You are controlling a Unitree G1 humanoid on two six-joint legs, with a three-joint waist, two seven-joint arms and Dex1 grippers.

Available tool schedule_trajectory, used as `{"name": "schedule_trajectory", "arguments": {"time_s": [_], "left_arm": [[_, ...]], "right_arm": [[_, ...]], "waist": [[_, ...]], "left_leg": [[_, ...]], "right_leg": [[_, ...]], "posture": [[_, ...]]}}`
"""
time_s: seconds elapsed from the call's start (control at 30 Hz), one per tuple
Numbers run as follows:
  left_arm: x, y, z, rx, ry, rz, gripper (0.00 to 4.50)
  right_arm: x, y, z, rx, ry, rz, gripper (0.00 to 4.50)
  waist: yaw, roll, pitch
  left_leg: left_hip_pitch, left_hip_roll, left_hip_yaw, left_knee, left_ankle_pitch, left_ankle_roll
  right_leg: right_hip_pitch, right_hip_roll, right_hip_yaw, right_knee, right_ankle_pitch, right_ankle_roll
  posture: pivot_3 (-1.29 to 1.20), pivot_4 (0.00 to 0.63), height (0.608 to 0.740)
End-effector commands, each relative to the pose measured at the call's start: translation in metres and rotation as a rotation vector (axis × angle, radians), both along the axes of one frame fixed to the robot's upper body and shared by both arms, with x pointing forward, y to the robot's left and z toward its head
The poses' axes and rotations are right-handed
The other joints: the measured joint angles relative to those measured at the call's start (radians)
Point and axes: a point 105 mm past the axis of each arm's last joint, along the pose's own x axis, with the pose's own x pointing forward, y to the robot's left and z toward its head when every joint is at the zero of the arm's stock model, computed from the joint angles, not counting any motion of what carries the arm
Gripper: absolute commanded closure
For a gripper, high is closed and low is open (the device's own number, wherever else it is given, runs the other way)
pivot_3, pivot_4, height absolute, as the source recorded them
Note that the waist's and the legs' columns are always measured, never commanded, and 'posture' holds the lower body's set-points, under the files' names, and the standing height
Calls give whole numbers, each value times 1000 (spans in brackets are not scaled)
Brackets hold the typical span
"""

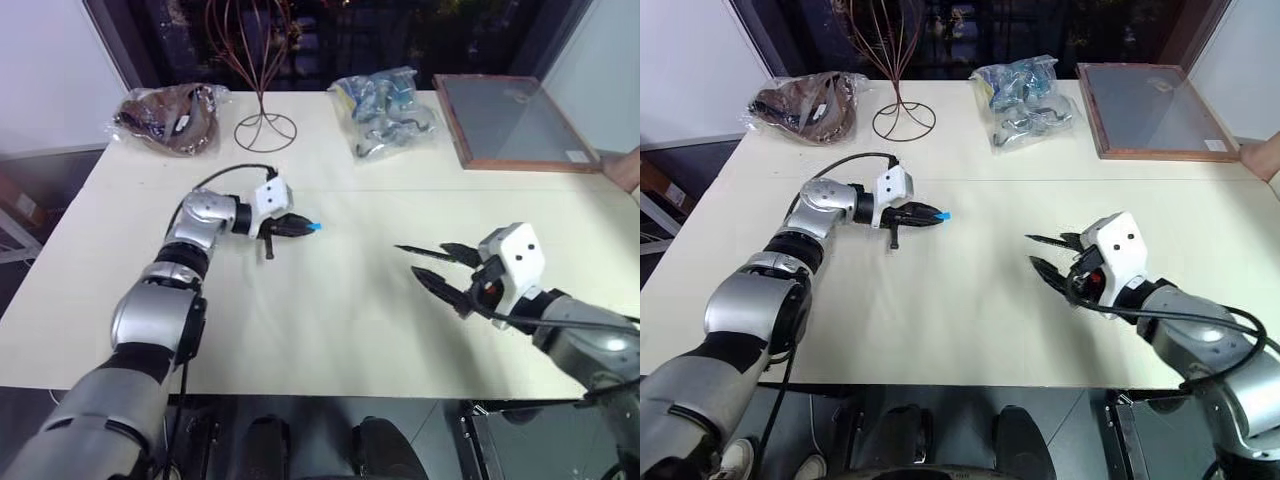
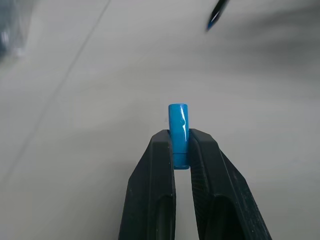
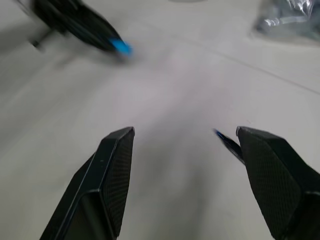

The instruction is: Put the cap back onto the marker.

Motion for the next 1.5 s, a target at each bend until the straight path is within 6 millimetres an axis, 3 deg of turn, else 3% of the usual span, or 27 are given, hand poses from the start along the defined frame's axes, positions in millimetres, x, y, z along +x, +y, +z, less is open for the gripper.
{"name": "schedule_trajectory", "arguments": {"time_s": [0.03, 0.27, 0.57, 1.07, 1.5], "left_arm": [[-5, 3, 29, -38, -96, -73, 4467], [-20, 18, 51, -85, -141, -113, 4467], [-46, 31, 55, -78, -139, -78, 4467], [-65, 48, 57, -58, -142, 9, 4467], [-74, 49, 67, -76, -117, 10, 4467]], "right_arm": [[11, -13, 6, -52, -23, 42, 1124], [50, -40, 4, -122, 12, 111, 1124], [90, -54, -16, -188, 89, 204, 1124], [110, -41, -42, -216, 164, 331, 1124], [114, -46, -65, -249, 219, 342, 1124]], "waist": [[0, 0, 0], [-21, 0, 0], [-40, 0, 0], [-50, 0, 0], [-53, 0, 0]], "left_leg": [[0, 0, 0, 0, 0, 0], [0, 1, 0, 0, 0, 0], [0, 5, -1, 1, 0, 0], [1, 10, 0, 2, 0, 0], [1, 10, 0, 2, 0, 0]], "right_leg": [[0, 0, 0, 0, 0, 0], [0, 0, 0, 0, 0, 0], [0, 2, 0, 1, 0, 0], [1, 2, -1, 1, 0, 0], [2, 2, -2, 1, 0, 0]], "posture": [[0, 150, 740], [0, 150, 740], [0, 150, 740], [0, 150, 740], [0, 150, 740]]}}
